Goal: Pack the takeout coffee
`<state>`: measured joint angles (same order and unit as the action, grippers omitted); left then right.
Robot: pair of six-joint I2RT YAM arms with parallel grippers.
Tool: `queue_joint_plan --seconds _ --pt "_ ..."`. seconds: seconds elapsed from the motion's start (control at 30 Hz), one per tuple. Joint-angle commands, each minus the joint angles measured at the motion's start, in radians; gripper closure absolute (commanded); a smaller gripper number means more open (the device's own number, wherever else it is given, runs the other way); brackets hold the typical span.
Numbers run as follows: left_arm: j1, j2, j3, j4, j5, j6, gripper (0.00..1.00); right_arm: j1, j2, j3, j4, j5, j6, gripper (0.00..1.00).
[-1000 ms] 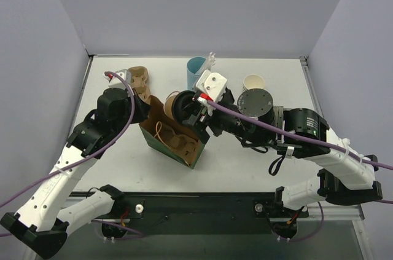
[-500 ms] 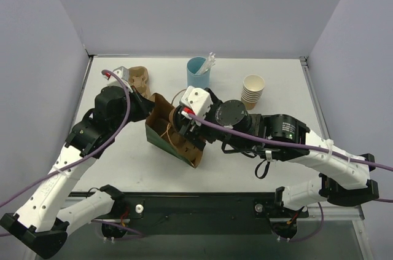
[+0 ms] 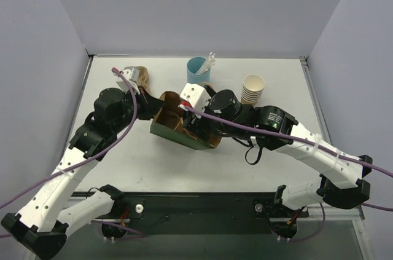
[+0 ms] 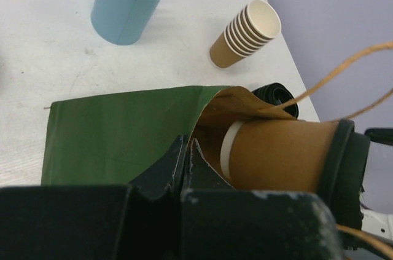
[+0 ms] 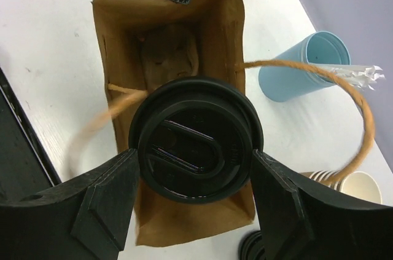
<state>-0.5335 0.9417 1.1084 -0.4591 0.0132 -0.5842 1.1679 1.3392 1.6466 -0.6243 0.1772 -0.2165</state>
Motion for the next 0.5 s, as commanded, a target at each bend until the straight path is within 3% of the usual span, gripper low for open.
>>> queue_joint_plan --seconds 0.0,0.13,0.47 --pt "0.003 -0.085 -0.091 0.2 0.154 0.101 1.0 -0.011 0.002 -0.057 0.015 -0.08 -0.07 0.73" --pt "-0.02 -0.188 -0.292 0.33 0.202 0.095 1.0 -0.01 -0.017 -0.148 0.043 -0.094 -0.103 0.74" --pt "-0.028 -0.279 -0.395 0.309 0.254 0.185 1.0 0.073 -0.093 -0.375 0.098 -0.12 -0.332 0.78"
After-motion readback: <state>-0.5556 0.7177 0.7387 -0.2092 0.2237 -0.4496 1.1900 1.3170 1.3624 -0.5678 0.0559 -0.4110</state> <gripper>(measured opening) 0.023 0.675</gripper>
